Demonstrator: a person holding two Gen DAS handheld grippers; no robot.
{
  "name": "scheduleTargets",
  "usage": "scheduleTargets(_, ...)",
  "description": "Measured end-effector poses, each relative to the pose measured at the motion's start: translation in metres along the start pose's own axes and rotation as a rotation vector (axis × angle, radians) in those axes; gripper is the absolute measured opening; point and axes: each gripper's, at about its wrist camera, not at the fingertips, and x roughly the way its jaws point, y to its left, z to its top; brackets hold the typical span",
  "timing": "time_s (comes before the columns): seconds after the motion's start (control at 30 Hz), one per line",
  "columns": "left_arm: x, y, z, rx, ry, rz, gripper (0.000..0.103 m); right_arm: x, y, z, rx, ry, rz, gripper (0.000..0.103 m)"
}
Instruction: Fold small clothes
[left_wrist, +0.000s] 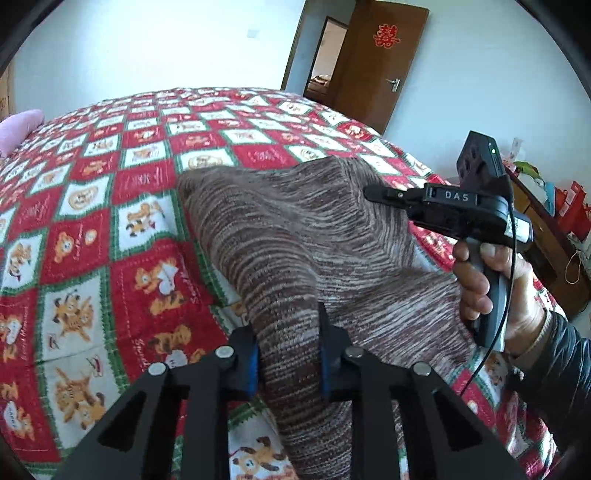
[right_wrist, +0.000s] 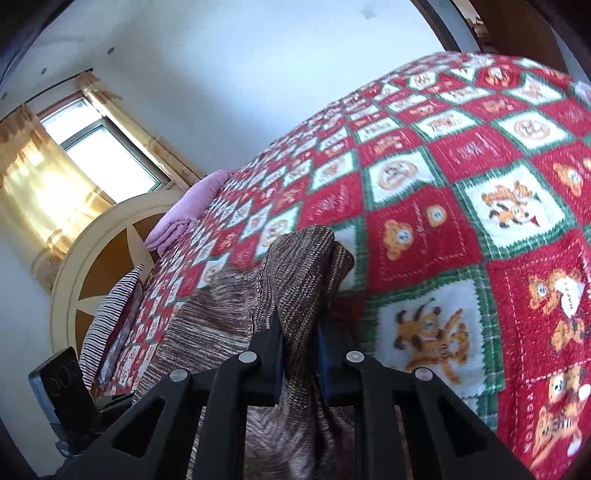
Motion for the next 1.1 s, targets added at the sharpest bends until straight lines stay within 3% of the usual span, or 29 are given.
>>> scheduleTargets(0.37, -0.060, 0.004, -0.015, 0.018, -0.053, 0.021, 0.024, -0.006, 0.054, -0.023, -0.033, 0.016, 0.058, 0.014)
scheduleTargets(1.1, -0.137, 0.053, -0.083, -0.076, -0.088, 0.112, 0.024, 0.041, 0.153, -0.092, -0.090, 0.124, 0.181, 0.014)
